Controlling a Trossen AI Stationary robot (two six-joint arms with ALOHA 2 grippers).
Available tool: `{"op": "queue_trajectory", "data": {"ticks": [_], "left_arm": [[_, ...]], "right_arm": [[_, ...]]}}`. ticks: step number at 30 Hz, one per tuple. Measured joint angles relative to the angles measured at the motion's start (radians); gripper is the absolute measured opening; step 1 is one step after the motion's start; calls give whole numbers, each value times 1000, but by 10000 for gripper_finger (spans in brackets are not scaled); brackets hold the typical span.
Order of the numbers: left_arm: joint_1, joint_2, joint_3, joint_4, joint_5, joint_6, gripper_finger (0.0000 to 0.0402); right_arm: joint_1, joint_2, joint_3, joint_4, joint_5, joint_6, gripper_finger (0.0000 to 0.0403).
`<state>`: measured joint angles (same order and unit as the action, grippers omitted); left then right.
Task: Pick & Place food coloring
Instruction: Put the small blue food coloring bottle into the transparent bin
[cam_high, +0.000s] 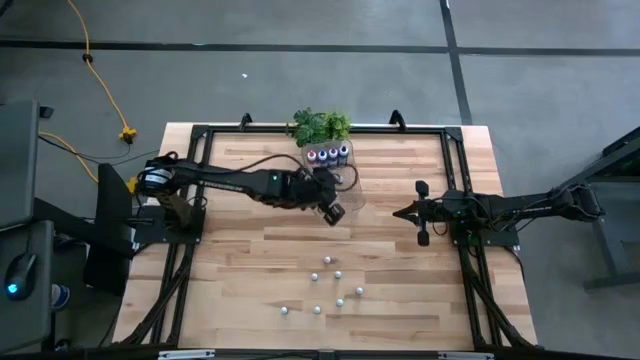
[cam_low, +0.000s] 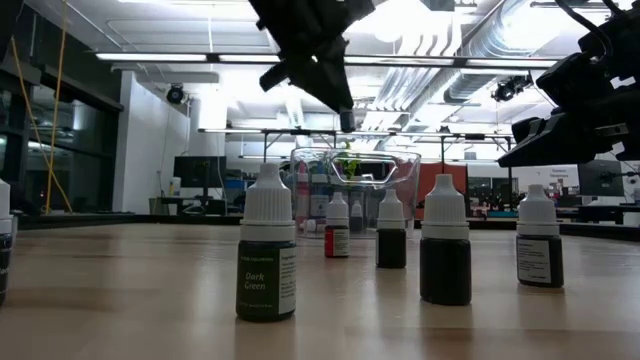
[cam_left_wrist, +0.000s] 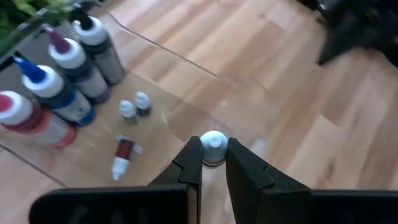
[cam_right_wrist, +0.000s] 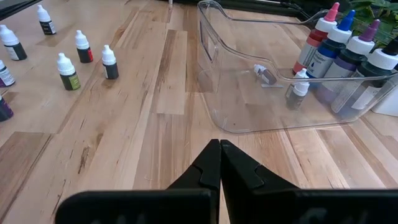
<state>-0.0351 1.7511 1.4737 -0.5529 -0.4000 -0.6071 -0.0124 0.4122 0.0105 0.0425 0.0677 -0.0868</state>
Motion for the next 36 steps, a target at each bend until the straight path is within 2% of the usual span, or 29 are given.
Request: {"op": "queue_trajectory", "data": {"ticks": [4, 9, 19, 24, 36], "left_arm": [[45, 42, -6, 19, -6, 5, 37], [95, 96, -6, 57, 52, 26, 37], [139, 199, -6, 120, 69, 26, 37], [143, 223, -4, 175, 102, 14, 37], [152, 236, -4, 186, 78, 27, 37]], "right_arm": [[0, 0, 0, 0, 0, 0, 0], [0, 0, 0, 1, 0, 0, 0], [0, 0, 0, 2, 0, 0, 0], [0, 0, 0, 2, 0, 0, 0], [0, 0, 0, 2, 0, 0, 0]]}}
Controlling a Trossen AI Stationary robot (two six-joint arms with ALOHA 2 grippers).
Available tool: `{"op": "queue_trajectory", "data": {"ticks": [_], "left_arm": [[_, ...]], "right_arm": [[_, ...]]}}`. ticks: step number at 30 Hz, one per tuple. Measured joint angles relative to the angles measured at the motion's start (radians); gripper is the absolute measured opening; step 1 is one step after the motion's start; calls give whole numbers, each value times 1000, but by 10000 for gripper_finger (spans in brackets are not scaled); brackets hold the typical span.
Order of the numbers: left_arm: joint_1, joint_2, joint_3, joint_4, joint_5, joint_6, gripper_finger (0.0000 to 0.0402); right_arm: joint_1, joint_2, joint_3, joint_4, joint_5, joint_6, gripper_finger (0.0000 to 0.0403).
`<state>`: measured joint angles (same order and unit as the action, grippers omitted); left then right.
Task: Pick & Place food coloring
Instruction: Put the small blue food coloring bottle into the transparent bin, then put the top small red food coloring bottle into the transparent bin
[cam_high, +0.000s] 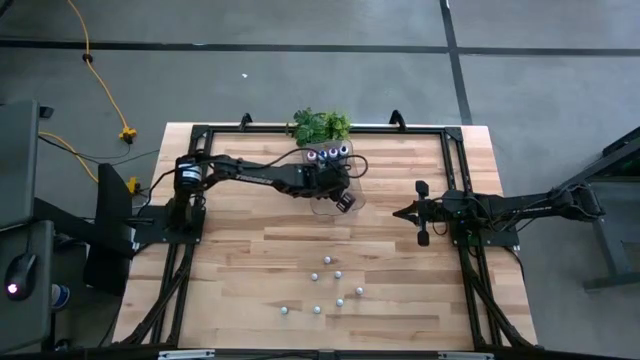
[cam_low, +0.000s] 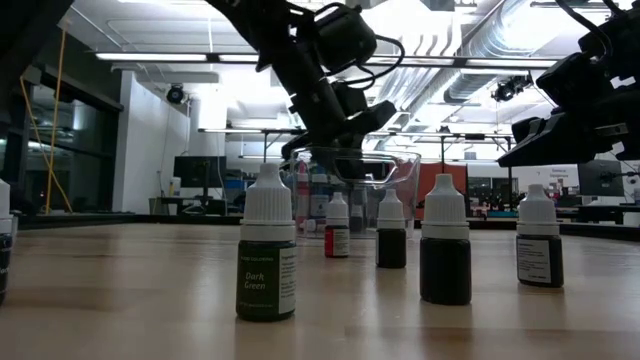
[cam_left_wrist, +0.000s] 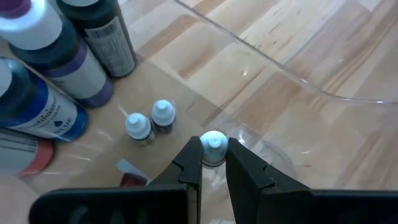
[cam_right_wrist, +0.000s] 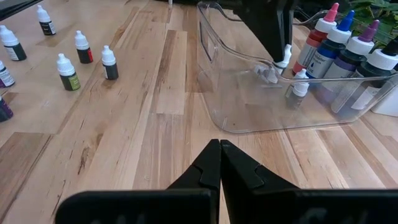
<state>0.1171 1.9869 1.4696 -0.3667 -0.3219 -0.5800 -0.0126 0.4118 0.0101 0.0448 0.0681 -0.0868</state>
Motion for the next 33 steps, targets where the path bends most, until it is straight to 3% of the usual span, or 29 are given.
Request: {"op": "queue_trajectory", "data": {"ticks": [4, 15, 33], "left_arm": [[7, 2, 0, 2, 1, 5, 43], [14, 52, 0, 32, 35, 21, 118], [9, 13, 26, 5, 50, 83, 124]], "right_arm": [[0, 0, 0, 0, 0, 0, 0], [0, 0, 0, 2, 0, 0, 0], [0, 0, 0, 1, 0, 0, 0]]}}
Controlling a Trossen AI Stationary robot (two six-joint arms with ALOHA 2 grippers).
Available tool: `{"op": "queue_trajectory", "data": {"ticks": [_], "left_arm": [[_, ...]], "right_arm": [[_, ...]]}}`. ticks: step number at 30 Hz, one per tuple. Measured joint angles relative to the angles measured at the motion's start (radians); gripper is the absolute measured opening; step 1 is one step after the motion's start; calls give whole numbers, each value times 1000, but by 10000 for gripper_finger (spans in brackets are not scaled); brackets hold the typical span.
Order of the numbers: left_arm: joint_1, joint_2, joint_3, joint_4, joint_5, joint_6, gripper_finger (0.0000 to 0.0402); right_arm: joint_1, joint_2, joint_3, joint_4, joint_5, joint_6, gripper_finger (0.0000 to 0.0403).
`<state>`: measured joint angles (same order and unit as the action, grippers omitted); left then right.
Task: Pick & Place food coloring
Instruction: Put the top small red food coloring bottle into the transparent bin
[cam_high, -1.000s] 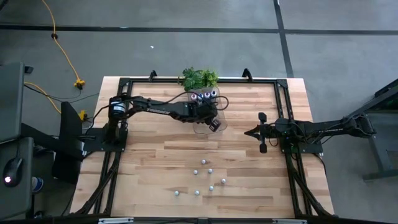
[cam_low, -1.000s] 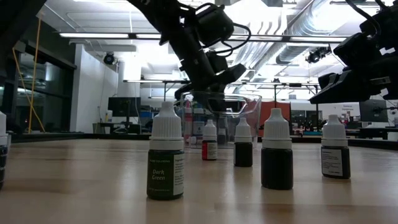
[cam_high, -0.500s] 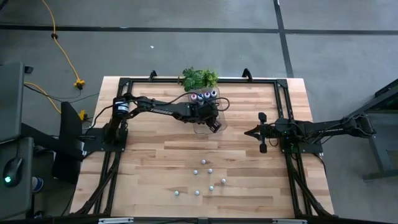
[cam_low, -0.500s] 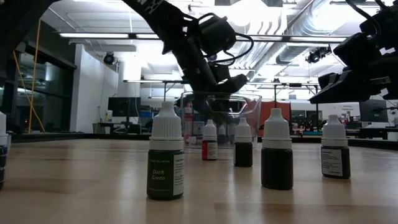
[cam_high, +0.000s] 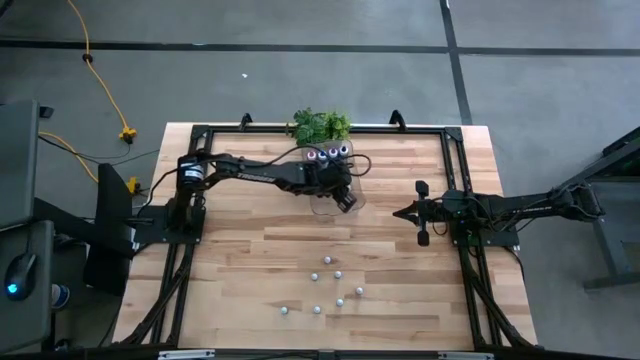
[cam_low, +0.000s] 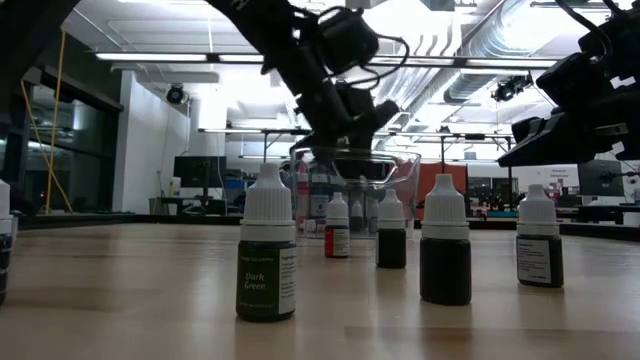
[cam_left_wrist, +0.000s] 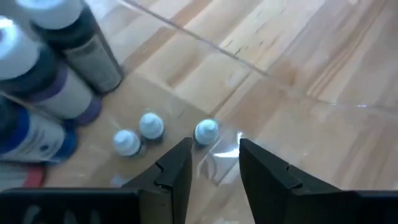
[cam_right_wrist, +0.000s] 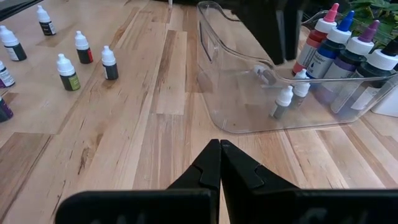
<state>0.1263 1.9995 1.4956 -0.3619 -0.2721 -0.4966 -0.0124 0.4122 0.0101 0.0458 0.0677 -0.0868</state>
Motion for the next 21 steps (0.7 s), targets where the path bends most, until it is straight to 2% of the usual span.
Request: {"op": "queue_trajectory", "data": {"ticks": [8, 21], "left_arm": [[-25, -89, -2, -53, -35, 24, 124], [-107, -221, -22, -41, -8, 107, 124]], "right_arm": [[0, 0, 0, -1, -2, 0, 0], [0, 0, 0, 0, -3, 0, 0]]}}
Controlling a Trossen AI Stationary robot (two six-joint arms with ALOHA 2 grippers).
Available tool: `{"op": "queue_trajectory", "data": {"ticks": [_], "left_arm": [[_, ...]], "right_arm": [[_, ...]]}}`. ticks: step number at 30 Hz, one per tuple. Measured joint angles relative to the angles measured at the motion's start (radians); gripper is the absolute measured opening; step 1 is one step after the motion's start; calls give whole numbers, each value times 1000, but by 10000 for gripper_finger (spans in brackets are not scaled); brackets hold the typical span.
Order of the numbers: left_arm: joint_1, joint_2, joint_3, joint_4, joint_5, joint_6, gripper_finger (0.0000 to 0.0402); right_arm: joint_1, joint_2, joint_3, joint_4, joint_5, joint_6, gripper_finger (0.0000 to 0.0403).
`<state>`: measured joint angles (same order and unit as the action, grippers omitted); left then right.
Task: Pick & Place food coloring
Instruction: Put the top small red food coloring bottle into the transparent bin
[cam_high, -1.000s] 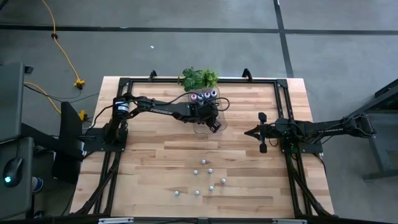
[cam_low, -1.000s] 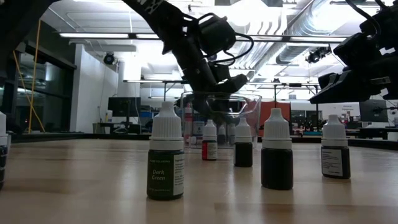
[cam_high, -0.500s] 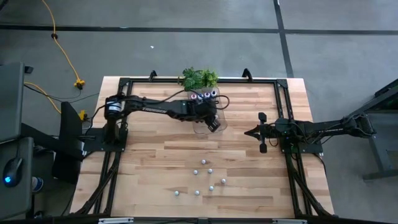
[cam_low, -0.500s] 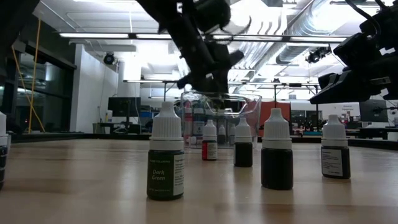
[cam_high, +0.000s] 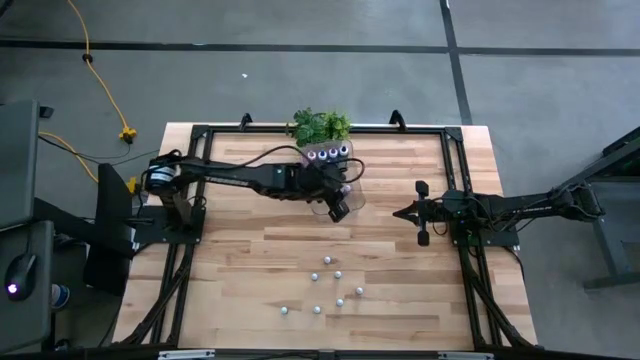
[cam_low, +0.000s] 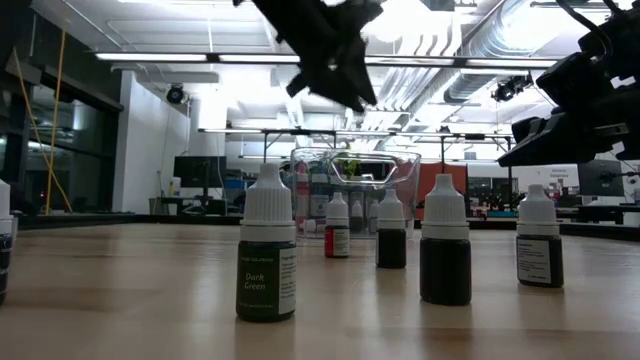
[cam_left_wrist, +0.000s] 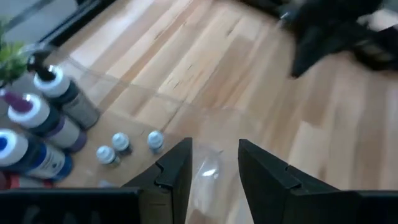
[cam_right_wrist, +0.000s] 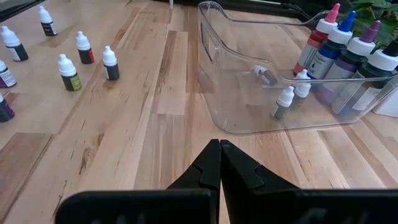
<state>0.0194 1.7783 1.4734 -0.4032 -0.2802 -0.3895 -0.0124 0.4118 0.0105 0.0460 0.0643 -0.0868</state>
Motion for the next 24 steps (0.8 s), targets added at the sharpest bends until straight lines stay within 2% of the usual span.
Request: {"op": "queue_trajectory", "data": {"ticks": [8, 18, 24], "left_arm": [[-49, -138, -206, 165, 44, -19, 124], [-106, -342, -460, 244, 195, -20, 124], [-175, -386, -554, 322, 313, 92, 124]], "right_arm": [[0, 0, 0, -3, 0, 0, 0], [0, 1, 0, 0, 0, 0, 0], [0, 1, 0, 0, -1, 0, 0]]}}
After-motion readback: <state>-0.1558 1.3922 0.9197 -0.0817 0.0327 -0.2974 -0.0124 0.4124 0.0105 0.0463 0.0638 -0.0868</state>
